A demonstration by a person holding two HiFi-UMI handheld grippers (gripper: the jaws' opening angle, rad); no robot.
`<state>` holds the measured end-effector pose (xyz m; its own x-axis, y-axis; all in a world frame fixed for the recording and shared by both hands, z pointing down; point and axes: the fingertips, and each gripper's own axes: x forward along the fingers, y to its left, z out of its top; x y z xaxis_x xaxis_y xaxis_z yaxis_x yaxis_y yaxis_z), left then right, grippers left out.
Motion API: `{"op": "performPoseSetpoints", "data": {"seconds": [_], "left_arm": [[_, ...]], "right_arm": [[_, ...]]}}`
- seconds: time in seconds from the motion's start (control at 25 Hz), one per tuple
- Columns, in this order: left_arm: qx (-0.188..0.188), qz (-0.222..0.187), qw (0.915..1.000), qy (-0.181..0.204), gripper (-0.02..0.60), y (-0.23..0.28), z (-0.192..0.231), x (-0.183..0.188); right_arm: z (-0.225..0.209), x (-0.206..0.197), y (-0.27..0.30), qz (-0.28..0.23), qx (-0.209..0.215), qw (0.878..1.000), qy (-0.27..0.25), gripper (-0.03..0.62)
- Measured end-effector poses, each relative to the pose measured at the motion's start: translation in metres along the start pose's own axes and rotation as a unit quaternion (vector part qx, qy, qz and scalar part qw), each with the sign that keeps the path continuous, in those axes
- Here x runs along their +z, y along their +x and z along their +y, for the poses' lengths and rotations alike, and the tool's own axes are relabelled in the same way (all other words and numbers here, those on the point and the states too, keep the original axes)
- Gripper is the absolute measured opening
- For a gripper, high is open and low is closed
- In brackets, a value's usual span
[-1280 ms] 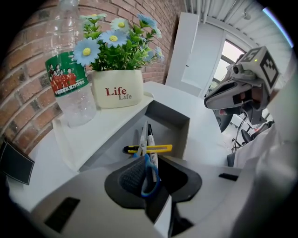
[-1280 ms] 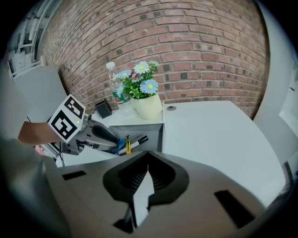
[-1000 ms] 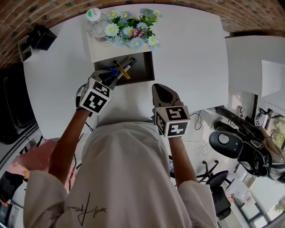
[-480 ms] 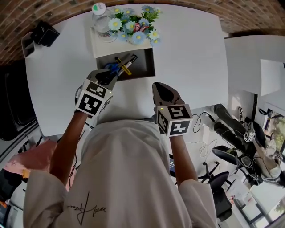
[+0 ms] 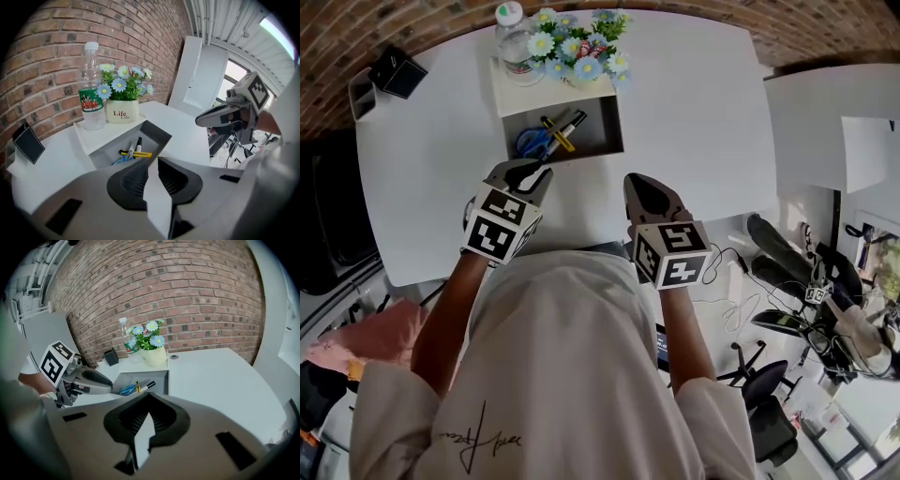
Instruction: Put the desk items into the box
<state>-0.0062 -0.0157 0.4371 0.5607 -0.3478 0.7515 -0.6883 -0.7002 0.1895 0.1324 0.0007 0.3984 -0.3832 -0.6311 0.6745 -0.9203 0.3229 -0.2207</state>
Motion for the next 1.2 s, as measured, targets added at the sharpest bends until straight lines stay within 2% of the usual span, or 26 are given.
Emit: {"op": "performPoseSetpoints", "data": {"seconds": [0.16, 0.44, 0.72, 1.04, 1.2], "left_arm": [[-0.001, -0.013, 0.9999, 0.001, 0.069, -0.014, -0.009, 0.003], [-0.011, -0.042, 0.9984, -0.035, 0.061, -0.027, -0.027, -0.001], [-0.005, -0.063, 0.9968, -0.048, 0.041, -0.043, -0.037, -0.009], [0.002, -0.068, 0.9966, -0.048, 0.018, -0.055, -0.039, -0.023], [0.004, -0.096, 0.9936, -0.059, 0.008, -0.067, -0.04, -0.02]], "right_arm": [[0.004, -0.003, -0.01, -0.002, 0.001, 1.0, -0.002, 0.026], [0.012, -0.01, -0.024, -0.003, 0.003, 1.0, -0.014, 0.026], [0.023, -0.015, -0.03, -0.005, 0.016, 1.0, -0.018, 0.026], [0.036, -0.02, -0.033, -0.002, 0.037, 0.999, -0.032, 0.026], [0.042, -0.016, -0.036, -0.021, 0.049, 0.998, -0.038, 0.026]]}}
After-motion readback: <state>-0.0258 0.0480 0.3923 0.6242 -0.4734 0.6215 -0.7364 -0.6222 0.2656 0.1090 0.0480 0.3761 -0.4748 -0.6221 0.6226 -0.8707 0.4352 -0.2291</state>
